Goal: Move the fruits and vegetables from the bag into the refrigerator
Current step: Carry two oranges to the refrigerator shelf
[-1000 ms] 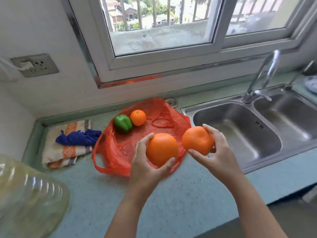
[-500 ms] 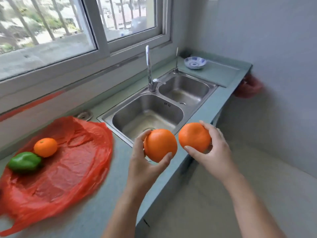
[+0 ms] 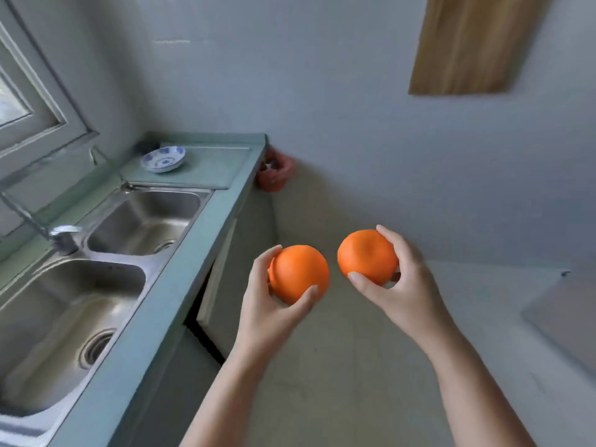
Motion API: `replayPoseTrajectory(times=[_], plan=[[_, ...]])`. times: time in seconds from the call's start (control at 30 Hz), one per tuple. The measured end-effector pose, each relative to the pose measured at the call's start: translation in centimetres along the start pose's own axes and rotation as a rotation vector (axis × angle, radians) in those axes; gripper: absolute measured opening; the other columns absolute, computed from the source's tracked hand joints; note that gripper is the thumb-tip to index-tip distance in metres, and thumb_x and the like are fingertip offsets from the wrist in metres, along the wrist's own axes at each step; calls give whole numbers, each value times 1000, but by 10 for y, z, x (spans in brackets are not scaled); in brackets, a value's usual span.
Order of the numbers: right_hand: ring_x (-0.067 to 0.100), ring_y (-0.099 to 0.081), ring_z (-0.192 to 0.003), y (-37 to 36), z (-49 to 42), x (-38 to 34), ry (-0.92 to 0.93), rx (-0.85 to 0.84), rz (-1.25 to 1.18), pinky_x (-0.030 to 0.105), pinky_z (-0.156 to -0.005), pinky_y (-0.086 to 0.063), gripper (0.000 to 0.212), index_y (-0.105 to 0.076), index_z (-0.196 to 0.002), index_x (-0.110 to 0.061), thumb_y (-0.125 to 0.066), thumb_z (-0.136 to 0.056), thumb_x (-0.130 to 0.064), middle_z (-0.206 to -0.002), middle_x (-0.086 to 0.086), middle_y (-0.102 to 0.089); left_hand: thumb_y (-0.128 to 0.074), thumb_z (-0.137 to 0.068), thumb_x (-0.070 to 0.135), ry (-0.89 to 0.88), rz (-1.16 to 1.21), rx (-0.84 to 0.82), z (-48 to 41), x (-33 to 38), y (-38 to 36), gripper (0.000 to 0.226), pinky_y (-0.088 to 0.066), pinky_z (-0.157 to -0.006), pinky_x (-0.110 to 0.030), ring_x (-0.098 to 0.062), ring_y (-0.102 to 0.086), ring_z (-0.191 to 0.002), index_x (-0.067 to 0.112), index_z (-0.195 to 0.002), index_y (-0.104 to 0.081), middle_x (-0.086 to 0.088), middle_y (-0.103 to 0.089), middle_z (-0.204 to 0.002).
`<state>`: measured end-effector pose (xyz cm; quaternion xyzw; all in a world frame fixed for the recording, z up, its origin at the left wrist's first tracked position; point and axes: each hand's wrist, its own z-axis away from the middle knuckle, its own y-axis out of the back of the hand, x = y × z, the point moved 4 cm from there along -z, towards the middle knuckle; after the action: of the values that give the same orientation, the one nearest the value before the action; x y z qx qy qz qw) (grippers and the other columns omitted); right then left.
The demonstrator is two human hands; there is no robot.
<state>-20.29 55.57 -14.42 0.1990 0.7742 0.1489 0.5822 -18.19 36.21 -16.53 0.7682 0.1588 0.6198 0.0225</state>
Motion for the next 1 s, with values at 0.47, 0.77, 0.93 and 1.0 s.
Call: replayPoseTrajectory(times=[0.47,0.77,0.93,1.0], plan=[[-10,-46,-103,209,15,133,-289,439,100,8,-80,-39,73,-39,-131,-31,-77,-70,-24,-116,-10,-44,-69,-50,57,-82,113,-474,-41,43,-275,64,-43,-76,-7,6,-53,-97,53,-107,-41,23,-50,-110],[-12,-44,-105,293,-3,203,-433,661,167,4,-77,-39,71,-36,-125,-42,-77,-69,-24,-115,-20,-41,-69,-51,56,-89,204,-721,-79,41,-422,66,-45,-75,-8,8,-52,-99,46,-111,-44,22,-50,-114],[0,-46,-101,345,-64,235,-487,742,202,3,-73,-38,74,-36,-131,-38,-77,-71,-25,-123,-10,-41,-68,-50,56,-103,253,-797,-138,58,-502,64,-42,-70,-3,12,-50,-99,49,-109,-42,23,-48,-114],[3,-44,-104,368,-94,243,-500,765,217,3,-72,-38,75,-35,-133,-37,-76,-71,-27,-125,-11,-40,-68,-51,55,-119,282,-825,-166,72,-531,64,-43,-68,-3,14,-50,-97,49,-108,-41,23,-47,-113]])
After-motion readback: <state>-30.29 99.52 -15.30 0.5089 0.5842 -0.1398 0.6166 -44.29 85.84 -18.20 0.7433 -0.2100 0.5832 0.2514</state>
